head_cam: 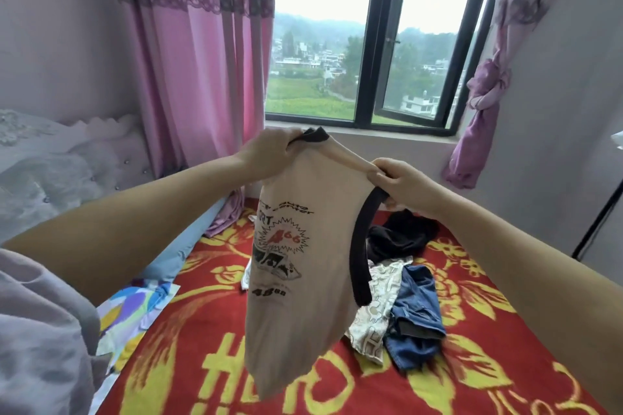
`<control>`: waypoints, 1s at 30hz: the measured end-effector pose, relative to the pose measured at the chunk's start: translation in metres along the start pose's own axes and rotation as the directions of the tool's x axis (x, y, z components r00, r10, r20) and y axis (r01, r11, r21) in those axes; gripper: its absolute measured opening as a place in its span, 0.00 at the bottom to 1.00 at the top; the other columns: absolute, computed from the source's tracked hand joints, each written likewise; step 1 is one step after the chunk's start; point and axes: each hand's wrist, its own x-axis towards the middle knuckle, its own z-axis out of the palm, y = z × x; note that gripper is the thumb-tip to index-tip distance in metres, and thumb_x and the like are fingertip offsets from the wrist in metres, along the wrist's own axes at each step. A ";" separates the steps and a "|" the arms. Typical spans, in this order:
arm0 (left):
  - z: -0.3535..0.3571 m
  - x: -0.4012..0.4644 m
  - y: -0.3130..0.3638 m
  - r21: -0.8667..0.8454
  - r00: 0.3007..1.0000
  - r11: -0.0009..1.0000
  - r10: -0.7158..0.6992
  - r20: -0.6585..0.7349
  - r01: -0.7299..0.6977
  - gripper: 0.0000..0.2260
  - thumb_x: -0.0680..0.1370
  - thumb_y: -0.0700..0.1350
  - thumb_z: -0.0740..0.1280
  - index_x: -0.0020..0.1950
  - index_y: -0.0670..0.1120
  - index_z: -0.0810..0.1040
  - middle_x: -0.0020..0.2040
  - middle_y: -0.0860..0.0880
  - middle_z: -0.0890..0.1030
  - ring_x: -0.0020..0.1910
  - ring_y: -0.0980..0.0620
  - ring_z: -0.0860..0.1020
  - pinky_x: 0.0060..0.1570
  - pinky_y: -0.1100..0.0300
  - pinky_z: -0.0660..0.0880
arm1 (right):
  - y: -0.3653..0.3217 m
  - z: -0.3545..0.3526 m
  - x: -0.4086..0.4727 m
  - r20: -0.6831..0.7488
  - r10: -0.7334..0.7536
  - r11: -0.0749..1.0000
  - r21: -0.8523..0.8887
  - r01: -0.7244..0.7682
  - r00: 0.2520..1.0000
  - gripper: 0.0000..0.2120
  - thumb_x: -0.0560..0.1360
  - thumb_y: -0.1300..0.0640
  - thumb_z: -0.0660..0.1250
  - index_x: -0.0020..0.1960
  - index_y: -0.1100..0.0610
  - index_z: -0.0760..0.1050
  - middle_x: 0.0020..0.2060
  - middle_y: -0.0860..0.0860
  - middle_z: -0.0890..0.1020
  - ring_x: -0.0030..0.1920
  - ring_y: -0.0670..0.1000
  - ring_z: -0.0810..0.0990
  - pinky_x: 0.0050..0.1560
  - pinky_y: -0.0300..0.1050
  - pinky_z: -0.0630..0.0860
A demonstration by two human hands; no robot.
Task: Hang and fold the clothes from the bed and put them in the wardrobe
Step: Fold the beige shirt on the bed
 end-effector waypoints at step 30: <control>0.089 0.055 -0.180 0.281 0.991 0.955 0.114 -0.071 -0.089 0.14 0.82 0.50 0.58 0.52 0.42 0.77 0.48 0.44 0.81 0.44 0.41 0.79 0.42 0.52 0.74 | 0.088 0.113 0.146 -0.253 0.251 0.967 0.112 -0.229 0.934 0.11 0.82 0.57 0.59 0.52 0.65 0.75 0.43 0.59 0.79 0.35 0.51 0.84 0.38 0.46 0.83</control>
